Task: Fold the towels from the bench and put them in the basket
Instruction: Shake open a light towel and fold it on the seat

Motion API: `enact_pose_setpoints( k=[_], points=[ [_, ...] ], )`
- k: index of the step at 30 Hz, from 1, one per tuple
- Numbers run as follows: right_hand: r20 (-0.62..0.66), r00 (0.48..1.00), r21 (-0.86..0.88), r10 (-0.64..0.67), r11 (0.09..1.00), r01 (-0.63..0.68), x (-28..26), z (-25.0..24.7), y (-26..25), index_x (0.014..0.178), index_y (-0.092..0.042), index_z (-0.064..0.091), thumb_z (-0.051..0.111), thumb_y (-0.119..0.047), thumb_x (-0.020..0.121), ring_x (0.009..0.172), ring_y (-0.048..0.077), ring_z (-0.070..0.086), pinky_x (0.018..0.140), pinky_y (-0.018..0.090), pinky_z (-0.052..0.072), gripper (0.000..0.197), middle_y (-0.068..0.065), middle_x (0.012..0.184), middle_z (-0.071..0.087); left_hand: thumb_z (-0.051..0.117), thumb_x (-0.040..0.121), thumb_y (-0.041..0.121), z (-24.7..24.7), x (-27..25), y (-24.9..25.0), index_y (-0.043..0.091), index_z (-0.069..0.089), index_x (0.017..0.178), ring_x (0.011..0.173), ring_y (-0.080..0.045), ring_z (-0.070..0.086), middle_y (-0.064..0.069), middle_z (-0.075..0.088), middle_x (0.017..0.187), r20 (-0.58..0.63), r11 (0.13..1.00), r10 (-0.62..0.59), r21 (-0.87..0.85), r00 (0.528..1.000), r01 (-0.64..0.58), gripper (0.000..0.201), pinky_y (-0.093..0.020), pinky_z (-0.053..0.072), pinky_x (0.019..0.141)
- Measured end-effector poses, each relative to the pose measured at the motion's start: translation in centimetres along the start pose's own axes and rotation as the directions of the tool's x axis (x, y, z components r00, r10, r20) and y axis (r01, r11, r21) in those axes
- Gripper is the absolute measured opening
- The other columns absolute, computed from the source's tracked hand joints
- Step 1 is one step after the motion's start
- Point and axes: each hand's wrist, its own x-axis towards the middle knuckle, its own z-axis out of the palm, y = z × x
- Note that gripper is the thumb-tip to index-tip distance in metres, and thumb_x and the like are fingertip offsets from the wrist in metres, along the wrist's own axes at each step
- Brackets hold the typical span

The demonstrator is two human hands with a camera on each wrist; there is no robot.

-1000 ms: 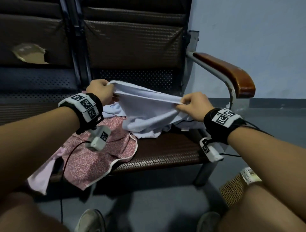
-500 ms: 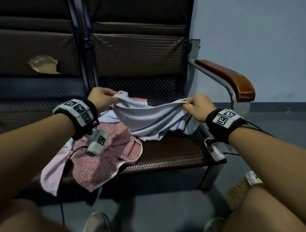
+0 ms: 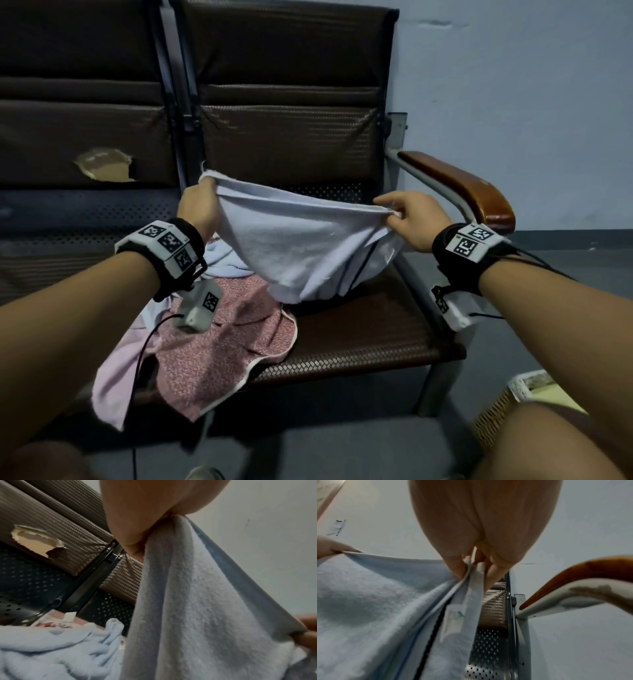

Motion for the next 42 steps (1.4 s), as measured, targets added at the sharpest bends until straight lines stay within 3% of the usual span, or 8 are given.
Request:
enact_pose_setpoints(
  k=[4, 9, 12, 20, 26, 29, 35, 42],
  points=[
    [-0.013, 0.995, -0.024, 0.102, 0.995, -0.102, 1.8, -2.5, -1.3, 0.074, -0.024, 0.06, 0.046, -0.002, 0.089, 0.085, 0.029, 0.062, 0.072, 0.029, 0.04, 0.03, 0.005, 0.083, 0.064, 0.054, 0.073, 0.043, 0.4, -1.6, 4.1, 0.023, 0.068, 0.067, 0.06, -0.02, 0.056, 0.0, 0.061, 0.064, 0.167, 0.987, 0.075, -0.15, 0.983, -0.05, 0.025, -0.028, 0.041, 0.054],
    [-0.135, 0.969, 0.137, 0.205, 0.973, -0.186, 3.5, -5.4, -2.9, 0.058, -0.017, 0.049, 0.044, 0.003, 0.085, 0.074, 0.025, 0.049, 0.07, 0.029, 0.036, 0.034, -0.001, 0.062, 0.05, 0.065, 0.069, 0.015, 0.4, -1.2, 7.4, 0.011, 0.069, 0.085, 0.066, -0.017, 0.068, 0.001, 0.071, 0.071, 0.268, 0.979, 0.165, -0.165, 0.949, -0.123, 0.017, -0.03, 0.055, 0.06],
    [-0.115, 0.972, 0.222, 0.206, 0.959, -0.177, 4.2, -7.1, -3.4, 0.061, -0.01, 0.048, 0.046, -0.024, 0.092, 0.072, 0.024, 0.047, 0.066, 0.034, 0.036, 0.034, 0.007, 0.069, 0.052, 0.081, 0.076, 0.004, -0.2, -0.2, 8.3, -0.002, 0.068, 0.108, 0.092, -0.027, 0.071, -0.016, 0.074, 0.102, 0.283, 0.974, 0.227, -0.085, 0.932, -0.212, 0.035, -0.04, 0.059, 0.083],
    [-0.031, 0.961, 0.488, 0.275, 0.843, -0.226, 5.5, -8.4, -3.1, 0.075, -0.015, 0.064, 0.061, -0.042, 0.092, 0.064, 0.018, 0.055, 0.066, 0.031, 0.043, 0.032, 0.005, 0.069, 0.058, 0.077, 0.084, 0.04, 0.3, 2.2, 8.4, 0.004, 0.074, 0.083, 0.079, -0.024, 0.067, -0.015, 0.075, 0.089, 0.144, 0.984, 0.173, -0.079, 0.974, -0.162, 0.037, -0.04, 0.056, 0.073],
    [0.051, 0.894, 0.64, 0.446, 0.673, -0.372, 6.9, -7.4, -5.8, 0.081, -0.007, 0.064, 0.063, -0.038, 0.078, 0.072, 0.029, 0.065, 0.066, 0.039, 0.05, 0.031, 0.011, 0.079, 0.067, 0.058, 0.074, 0.052, 3.9, 1.0, 10.0, 0.021, 0.056, 0.04, 0.049, -0.019, 0.044, 0.012, 0.04, 0.037, -0.053, 0.99, 0.136, 0.055, 0.989, -0.133, 0.046, -0.028, 0.038, 0.059],
    [0.13, 0.887, 0.734, 0.442, 0.559, -0.386, 6.8, -6.1, -7.5, 0.115, 0.002, 0.063, 0.064, -0.028, 0.09, 0.082, 0.028, 0.07, 0.074, 0.042, 0.059, 0.039, 0.014, 0.096, 0.071, 0.059, 0.072, 0.054, 6.3, -1.0, 10.3, 0.023, 0.066, 0.047, 0.054, -0.018, 0.054, 0.011, 0.05, 0.044, 0.018, 0.996, 0.092, -0.008, 0.996, -0.092, 0.041, -0.028, 0.045, 0.063],
    [0.333, 0.88, 0.803, 0.338, 0.387, -0.452, 5.3, -4.7, -10.1, 0.129, 0.001, 0.058, 0.058, -0.032, 0.097, 0.083, 0.026, 0.07, 0.066, 0.033, 0.055, 0.045, 0.013, 0.102, 0.071, 0.069, 0.073, 0.056, 9.5, -6.6, 9.7, 0.022, 0.076, 0.061, 0.069, -0.019, 0.067, 0.002, 0.071, 0.065, 0.345, 0.981, 0.185, -0.117, 0.92, -0.154, 0.037, -0.039, 0.053, 0.067],
    [0.287, 0.876, 0.731, 0.388, 0.502, -0.462, 3.5, -5.0, -9.8, 0.114, 0.0, 0.062, 0.057, -0.007, 0.085, 0.097, 0.032, 0.065, 0.086, 0.042, 0.057, 0.03, 0.02, 0.11, 0.064, 0.058, 0.091, 0.016, 8.8, -7.7, 10.1, -0.001, 0.075, 0.089, 0.083, -0.024, 0.07, -0.017, 0.076, 0.093, 0.417, 0.956, 0.142, -0.292, 0.898, -0.015, 0.024, -0.032, 0.058, 0.075]
  ],
)
